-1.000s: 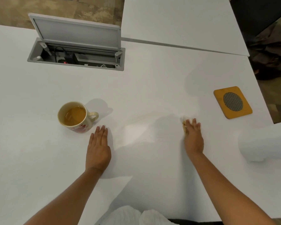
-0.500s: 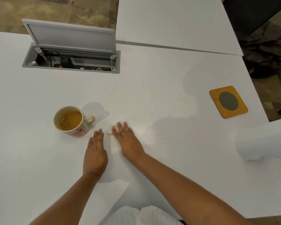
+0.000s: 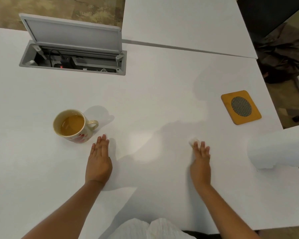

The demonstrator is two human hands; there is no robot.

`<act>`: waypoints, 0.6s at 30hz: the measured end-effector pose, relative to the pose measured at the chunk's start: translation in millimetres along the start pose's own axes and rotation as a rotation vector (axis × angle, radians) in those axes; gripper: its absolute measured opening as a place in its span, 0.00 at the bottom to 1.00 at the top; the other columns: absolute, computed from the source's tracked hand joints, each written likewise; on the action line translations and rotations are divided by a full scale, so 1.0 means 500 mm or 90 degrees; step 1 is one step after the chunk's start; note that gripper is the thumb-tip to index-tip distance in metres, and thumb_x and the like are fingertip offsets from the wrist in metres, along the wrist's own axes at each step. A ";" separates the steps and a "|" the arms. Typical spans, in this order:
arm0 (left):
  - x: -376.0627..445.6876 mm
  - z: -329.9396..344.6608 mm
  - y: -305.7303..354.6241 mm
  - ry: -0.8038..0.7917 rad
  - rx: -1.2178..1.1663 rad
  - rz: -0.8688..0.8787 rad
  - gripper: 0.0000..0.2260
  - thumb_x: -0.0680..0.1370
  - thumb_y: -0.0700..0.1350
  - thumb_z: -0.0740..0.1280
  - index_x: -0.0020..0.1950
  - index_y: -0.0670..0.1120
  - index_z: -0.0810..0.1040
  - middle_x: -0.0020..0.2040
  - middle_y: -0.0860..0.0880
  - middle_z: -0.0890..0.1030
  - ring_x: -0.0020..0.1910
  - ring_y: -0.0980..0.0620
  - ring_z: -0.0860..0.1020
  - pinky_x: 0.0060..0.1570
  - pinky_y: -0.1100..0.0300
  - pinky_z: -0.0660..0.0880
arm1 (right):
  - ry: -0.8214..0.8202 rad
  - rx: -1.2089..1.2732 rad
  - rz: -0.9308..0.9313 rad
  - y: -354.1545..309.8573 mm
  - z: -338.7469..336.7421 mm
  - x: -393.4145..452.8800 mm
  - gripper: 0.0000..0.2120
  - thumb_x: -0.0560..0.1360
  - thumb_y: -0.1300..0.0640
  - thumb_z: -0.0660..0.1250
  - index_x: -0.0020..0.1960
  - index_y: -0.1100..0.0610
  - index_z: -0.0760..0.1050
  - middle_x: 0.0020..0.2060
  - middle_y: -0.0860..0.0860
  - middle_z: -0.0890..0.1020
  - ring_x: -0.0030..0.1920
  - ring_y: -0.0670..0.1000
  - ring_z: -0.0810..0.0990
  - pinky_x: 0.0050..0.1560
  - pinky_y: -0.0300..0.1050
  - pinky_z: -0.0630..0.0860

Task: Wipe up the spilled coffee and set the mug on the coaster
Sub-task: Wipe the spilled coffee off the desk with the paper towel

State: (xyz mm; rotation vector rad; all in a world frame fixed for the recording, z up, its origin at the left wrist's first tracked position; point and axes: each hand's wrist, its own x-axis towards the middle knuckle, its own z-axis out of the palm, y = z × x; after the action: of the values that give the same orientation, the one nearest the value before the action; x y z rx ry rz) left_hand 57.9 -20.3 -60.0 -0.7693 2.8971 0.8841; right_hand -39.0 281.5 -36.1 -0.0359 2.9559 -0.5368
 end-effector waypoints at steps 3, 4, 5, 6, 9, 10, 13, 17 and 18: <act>-0.001 0.004 -0.001 -0.012 -0.011 -0.023 0.23 0.80 0.40 0.45 0.75 0.49 0.51 0.77 0.51 0.53 0.76 0.52 0.49 0.71 0.59 0.44 | -0.081 0.033 -0.144 -0.087 0.057 -0.098 0.36 0.70 0.78 0.50 0.74 0.55 0.52 0.74 0.54 0.47 0.76 0.58 0.43 0.75 0.42 0.37; -0.002 0.004 -0.002 -0.016 -0.010 -0.026 0.23 0.80 0.40 0.45 0.75 0.49 0.50 0.77 0.51 0.53 0.76 0.52 0.49 0.71 0.59 0.44 | -0.121 0.048 -0.213 -0.122 0.077 -0.126 0.36 0.70 0.77 0.51 0.74 0.55 0.53 0.74 0.53 0.47 0.75 0.59 0.43 0.73 0.41 0.34; -0.002 0.004 -0.002 -0.012 -0.005 -0.019 0.23 0.79 0.38 0.46 0.75 0.48 0.51 0.77 0.50 0.53 0.76 0.52 0.49 0.72 0.58 0.44 | -0.148 0.053 -0.283 -0.154 0.097 -0.149 0.33 0.71 0.76 0.52 0.73 0.56 0.57 0.74 0.55 0.51 0.74 0.62 0.45 0.72 0.40 0.32; -0.002 0.004 -0.004 -0.006 0.004 -0.007 0.24 0.78 0.36 0.47 0.75 0.47 0.52 0.77 0.49 0.54 0.75 0.52 0.50 0.72 0.58 0.45 | -0.175 0.059 -0.351 -0.182 0.111 -0.164 0.30 0.72 0.73 0.53 0.72 0.57 0.60 0.73 0.57 0.55 0.72 0.64 0.48 0.71 0.42 0.31; -0.002 0.004 -0.003 0.005 -0.001 -0.025 0.24 0.78 0.36 0.48 0.75 0.48 0.52 0.76 0.49 0.55 0.75 0.52 0.51 0.71 0.59 0.45 | -0.282 0.036 -0.527 -0.211 0.114 -0.134 0.27 0.75 0.70 0.51 0.73 0.55 0.59 0.74 0.55 0.52 0.74 0.61 0.45 0.73 0.46 0.34; -0.001 0.003 -0.003 0.006 -0.003 -0.025 0.25 0.78 0.36 0.48 0.75 0.48 0.52 0.76 0.49 0.55 0.75 0.52 0.51 0.71 0.59 0.45 | -0.256 0.024 -0.546 -0.199 0.106 -0.101 0.27 0.76 0.69 0.52 0.73 0.54 0.59 0.74 0.55 0.53 0.74 0.61 0.48 0.74 0.49 0.39; 0.003 0.003 -0.002 0.005 -0.023 -0.035 0.26 0.78 0.36 0.48 0.75 0.51 0.50 0.77 0.51 0.54 0.75 0.52 0.50 0.70 0.59 0.44 | -0.120 0.002 -0.327 -0.128 0.060 0.031 0.26 0.77 0.69 0.51 0.73 0.53 0.58 0.75 0.55 0.52 0.76 0.58 0.51 0.74 0.41 0.42; -0.001 0.002 -0.002 0.008 -0.021 -0.021 0.26 0.78 0.37 0.50 0.75 0.50 0.50 0.76 0.50 0.55 0.72 0.58 0.49 0.70 0.57 0.45 | -0.001 0.009 0.028 -0.055 -0.004 0.173 0.29 0.77 0.72 0.49 0.75 0.54 0.53 0.76 0.55 0.51 0.76 0.57 0.49 0.75 0.47 0.49; -0.001 0.001 -0.003 0.010 -0.016 -0.011 0.26 0.78 0.37 0.52 0.75 0.49 0.51 0.76 0.49 0.55 0.71 0.58 0.49 0.70 0.56 0.46 | 0.001 -0.004 0.065 -0.064 -0.005 0.194 0.29 0.77 0.72 0.48 0.75 0.54 0.52 0.76 0.55 0.50 0.76 0.57 0.48 0.75 0.49 0.50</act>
State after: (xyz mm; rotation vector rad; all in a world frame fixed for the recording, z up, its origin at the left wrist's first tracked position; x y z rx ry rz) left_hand 58.9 -20.6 -61.1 -0.8054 2.8936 0.9190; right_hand -135.6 247.5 -35.0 0.1138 2.9409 -0.5138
